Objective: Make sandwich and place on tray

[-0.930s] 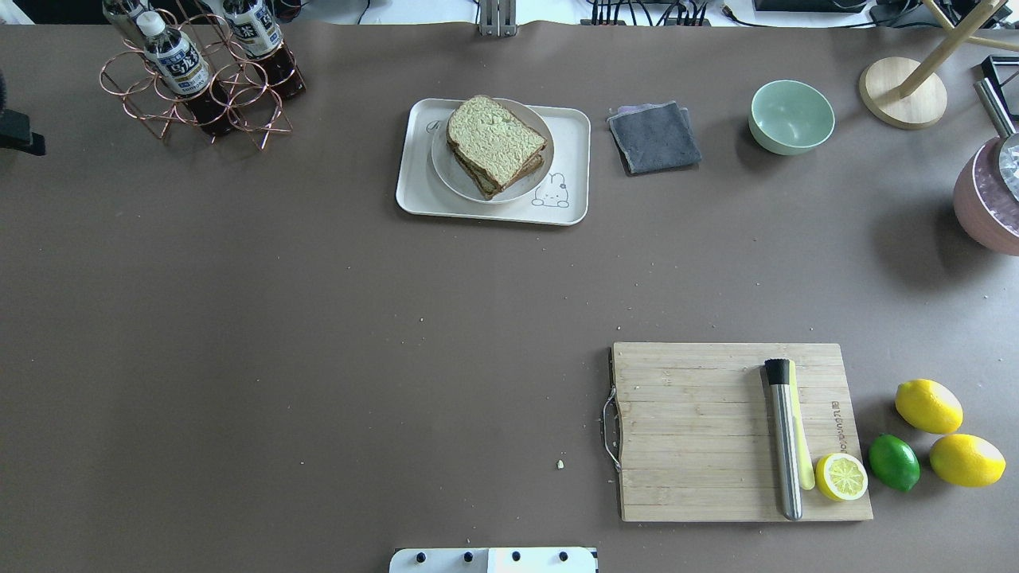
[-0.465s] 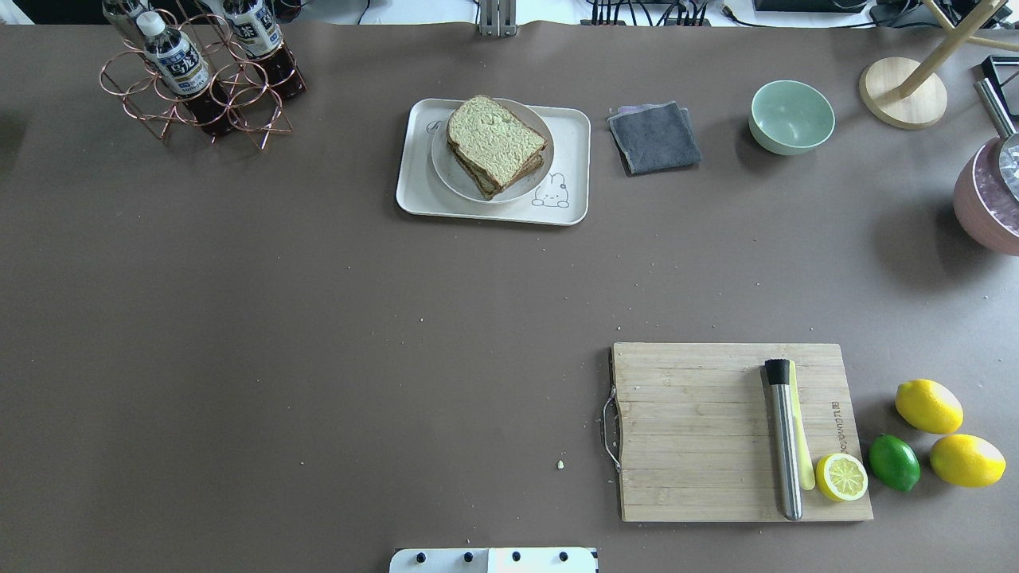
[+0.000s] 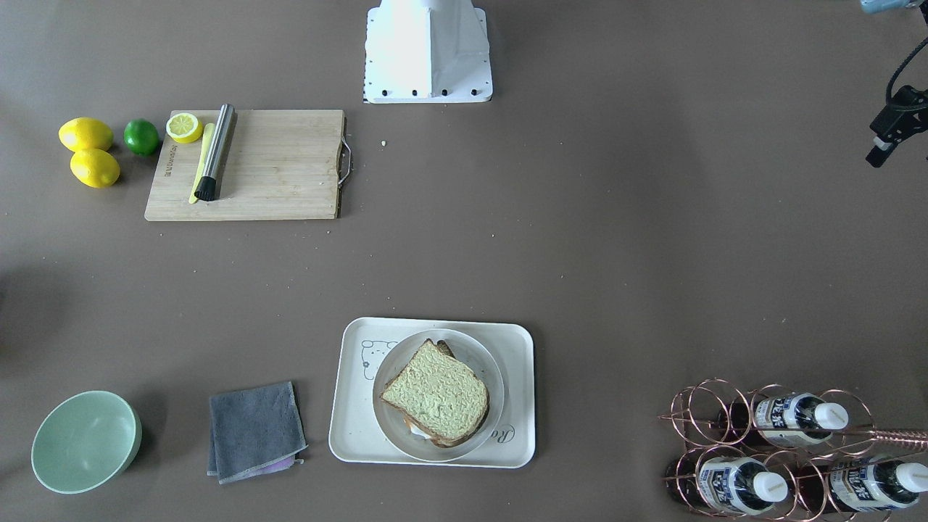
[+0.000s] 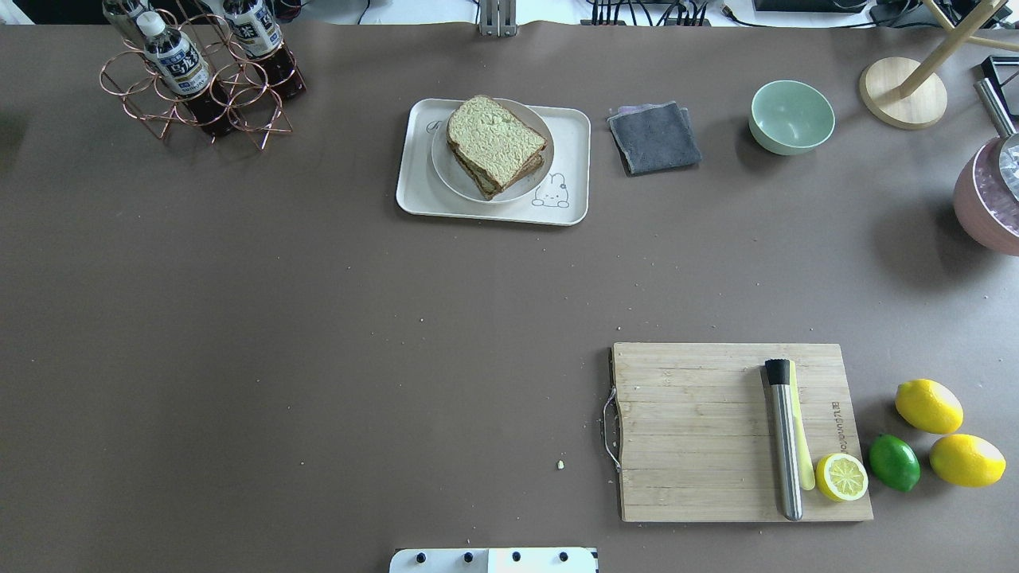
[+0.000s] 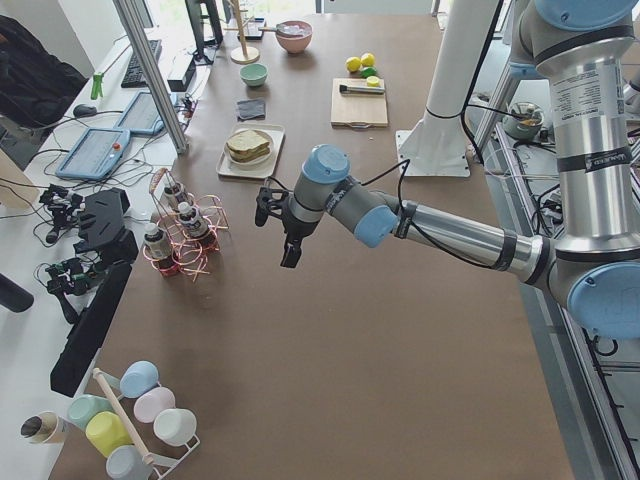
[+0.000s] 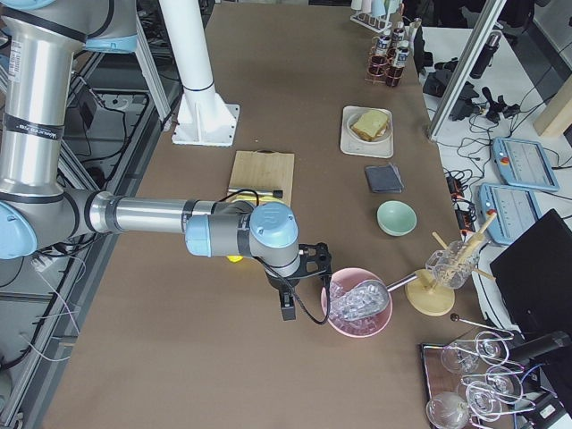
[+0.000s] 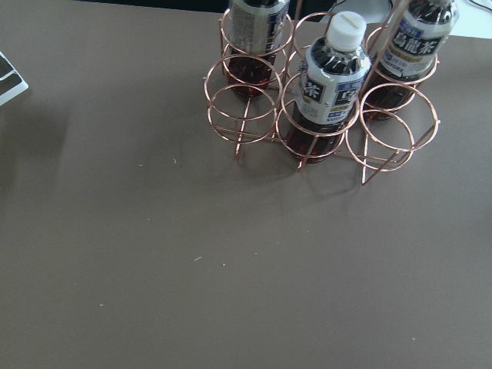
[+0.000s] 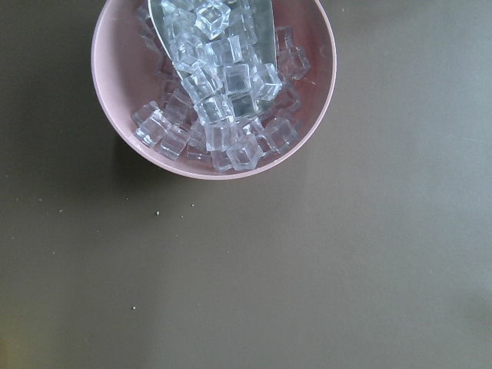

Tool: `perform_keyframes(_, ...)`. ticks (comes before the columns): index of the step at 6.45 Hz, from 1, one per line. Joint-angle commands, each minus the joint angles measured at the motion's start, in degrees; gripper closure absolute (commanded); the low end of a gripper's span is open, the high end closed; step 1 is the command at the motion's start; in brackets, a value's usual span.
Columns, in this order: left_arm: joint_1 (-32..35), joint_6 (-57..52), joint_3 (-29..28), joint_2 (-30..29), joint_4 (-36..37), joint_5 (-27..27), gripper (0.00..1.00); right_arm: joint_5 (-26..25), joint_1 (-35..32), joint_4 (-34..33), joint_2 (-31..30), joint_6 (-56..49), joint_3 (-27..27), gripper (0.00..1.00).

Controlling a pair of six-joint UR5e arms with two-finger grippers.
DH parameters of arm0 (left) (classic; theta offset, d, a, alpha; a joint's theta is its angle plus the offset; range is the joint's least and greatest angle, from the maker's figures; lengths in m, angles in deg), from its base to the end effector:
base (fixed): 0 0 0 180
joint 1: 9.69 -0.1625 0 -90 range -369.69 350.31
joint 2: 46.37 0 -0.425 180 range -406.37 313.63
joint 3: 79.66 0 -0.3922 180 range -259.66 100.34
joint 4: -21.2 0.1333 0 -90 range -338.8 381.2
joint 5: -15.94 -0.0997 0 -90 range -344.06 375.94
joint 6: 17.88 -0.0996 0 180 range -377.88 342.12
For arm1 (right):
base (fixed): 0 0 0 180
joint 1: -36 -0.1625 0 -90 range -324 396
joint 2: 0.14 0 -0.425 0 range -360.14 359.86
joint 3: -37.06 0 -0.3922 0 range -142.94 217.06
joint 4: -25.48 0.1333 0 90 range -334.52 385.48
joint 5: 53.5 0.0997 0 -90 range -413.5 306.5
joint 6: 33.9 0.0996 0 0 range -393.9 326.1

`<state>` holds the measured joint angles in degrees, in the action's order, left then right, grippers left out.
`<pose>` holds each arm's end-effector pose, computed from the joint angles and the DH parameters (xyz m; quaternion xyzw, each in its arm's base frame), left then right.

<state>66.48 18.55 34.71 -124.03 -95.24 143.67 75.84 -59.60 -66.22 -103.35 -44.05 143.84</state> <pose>0.0301 -0.4249 0.4956 0.1526 0.4088 -0.0706 0.8970 0.1085 -0.3877 0.6256 0.0613 -0.3313 -0.0429 0.9406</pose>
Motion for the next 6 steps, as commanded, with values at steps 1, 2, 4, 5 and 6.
perform_keyframes(1,0.0,-3.9,-2.7,2.1,-3.0,5.8,0.02,-2.1,-1.0,-13.7,1.1,-1.4,8.5,0.00)
perform_keyframes(2,0.3,-8.7,-2.7,4.9,-3.0,5.6,0.02,-1.4,-0.7,-18.6,4.0,-1.3,10.0,0.00)
perform_keyframes(4,4.7,-19.1,-2.8,9.5,-2.7,4.9,0.02,0.1,-0.2,-19.8,5.3,-0.8,8.6,0.00)
perform_keyframes(5,4.9,-19.5,-3.0,9.5,-2.0,3.4,0.02,0.1,-0.2,-19.8,5.3,-1.0,8.7,0.00)
perform_keyframes(6,5.2,-24.0,-2.6,8.0,3.6,-1.3,0.02,0.1,-0.2,-19.7,5.3,-1.1,8.7,0.00)
